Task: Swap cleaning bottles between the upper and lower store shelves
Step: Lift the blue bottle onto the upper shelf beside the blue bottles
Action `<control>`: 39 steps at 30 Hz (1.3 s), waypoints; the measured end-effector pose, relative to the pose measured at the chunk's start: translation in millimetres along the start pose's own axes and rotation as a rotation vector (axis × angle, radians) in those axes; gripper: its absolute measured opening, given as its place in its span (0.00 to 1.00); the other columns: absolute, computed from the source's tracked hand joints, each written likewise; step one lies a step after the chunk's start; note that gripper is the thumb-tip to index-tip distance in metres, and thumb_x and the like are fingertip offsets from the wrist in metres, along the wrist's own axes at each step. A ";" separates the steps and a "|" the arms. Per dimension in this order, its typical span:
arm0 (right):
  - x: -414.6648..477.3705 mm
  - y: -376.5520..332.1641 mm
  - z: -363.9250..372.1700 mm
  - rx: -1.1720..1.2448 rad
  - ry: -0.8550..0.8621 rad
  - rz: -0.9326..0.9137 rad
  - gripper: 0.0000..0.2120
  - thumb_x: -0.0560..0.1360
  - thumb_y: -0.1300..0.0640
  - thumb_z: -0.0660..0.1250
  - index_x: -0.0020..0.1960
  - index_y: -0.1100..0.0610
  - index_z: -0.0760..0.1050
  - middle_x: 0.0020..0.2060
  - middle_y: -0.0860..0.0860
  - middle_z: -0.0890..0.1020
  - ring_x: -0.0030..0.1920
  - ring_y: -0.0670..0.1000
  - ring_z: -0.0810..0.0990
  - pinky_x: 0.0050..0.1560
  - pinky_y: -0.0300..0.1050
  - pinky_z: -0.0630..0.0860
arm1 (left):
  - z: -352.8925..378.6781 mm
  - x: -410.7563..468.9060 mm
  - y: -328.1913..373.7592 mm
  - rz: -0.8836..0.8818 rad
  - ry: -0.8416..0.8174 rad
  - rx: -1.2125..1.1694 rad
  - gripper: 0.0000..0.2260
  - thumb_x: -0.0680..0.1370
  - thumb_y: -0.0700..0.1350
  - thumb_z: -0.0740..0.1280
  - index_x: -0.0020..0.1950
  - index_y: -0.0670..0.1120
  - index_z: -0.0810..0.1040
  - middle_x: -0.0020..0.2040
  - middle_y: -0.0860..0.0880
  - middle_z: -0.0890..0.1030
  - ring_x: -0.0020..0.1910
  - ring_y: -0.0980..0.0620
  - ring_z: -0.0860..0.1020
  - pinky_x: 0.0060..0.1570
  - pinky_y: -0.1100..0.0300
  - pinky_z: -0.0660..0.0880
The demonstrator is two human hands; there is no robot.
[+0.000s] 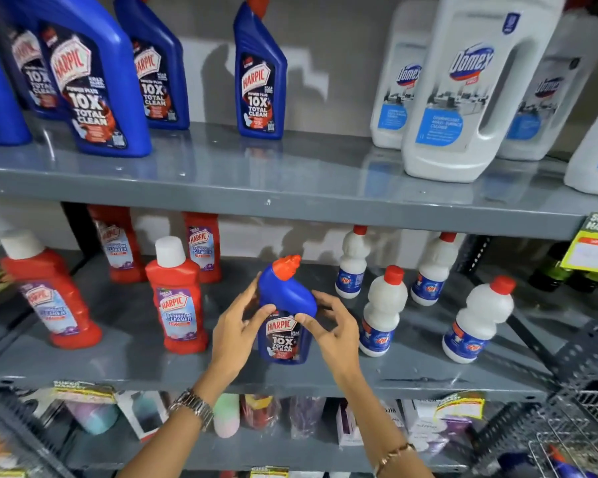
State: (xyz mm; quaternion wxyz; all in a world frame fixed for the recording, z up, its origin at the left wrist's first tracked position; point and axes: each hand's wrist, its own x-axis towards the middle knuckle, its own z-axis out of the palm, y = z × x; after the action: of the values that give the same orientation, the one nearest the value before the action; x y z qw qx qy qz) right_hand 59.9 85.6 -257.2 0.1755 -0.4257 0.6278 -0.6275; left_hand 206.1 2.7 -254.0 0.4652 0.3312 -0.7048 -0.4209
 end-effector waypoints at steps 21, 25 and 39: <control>114.4 -307.0 -4.3 0.201 0.018 -0.514 0.13 0.61 0.46 0.76 0.44 0.48 0.81 0.41 0.47 0.85 0.45 0.53 0.84 0.46 0.55 0.83 | -108.9 132.0 275.2 0.457 0.144 -0.145 0.20 0.76 0.49 0.66 0.67 0.54 0.69 0.44 0.50 0.78 0.41 0.62 0.79 0.35 0.62 0.78; 156.4 -290.8 10.3 0.221 -0.020 -0.406 0.17 0.63 0.50 0.76 0.50 0.52 0.81 0.42 0.50 0.84 0.42 0.48 0.83 0.41 0.46 0.79 | -105.7 171.5 264.8 0.417 0.089 -0.107 0.22 0.75 0.47 0.67 0.68 0.53 0.68 0.44 0.48 0.77 0.43 0.56 0.79 0.36 0.63 0.79; 174.7 -264.9 39.9 0.132 -0.013 -0.317 0.17 0.66 0.50 0.76 0.53 0.51 0.78 0.47 0.50 0.84 0.48 0.53 0.84 0.52 0.57 0.81 | -113.0 191.2 229.6 0.285 0.020 -0.100 0.23 0.77 0.46 0.64 0.71 0.54 0.63 0.44 0.56 0.78 0.45 0.62 0.78 0.37 0.67 0.77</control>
State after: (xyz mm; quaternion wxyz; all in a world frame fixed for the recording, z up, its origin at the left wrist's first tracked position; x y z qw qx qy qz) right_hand 72.6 -32.0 40.0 0.1059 -0.5108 0.5092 -0.6845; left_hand 227.9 -95.8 49.1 0.5430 0.2082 -0.7183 -0.3818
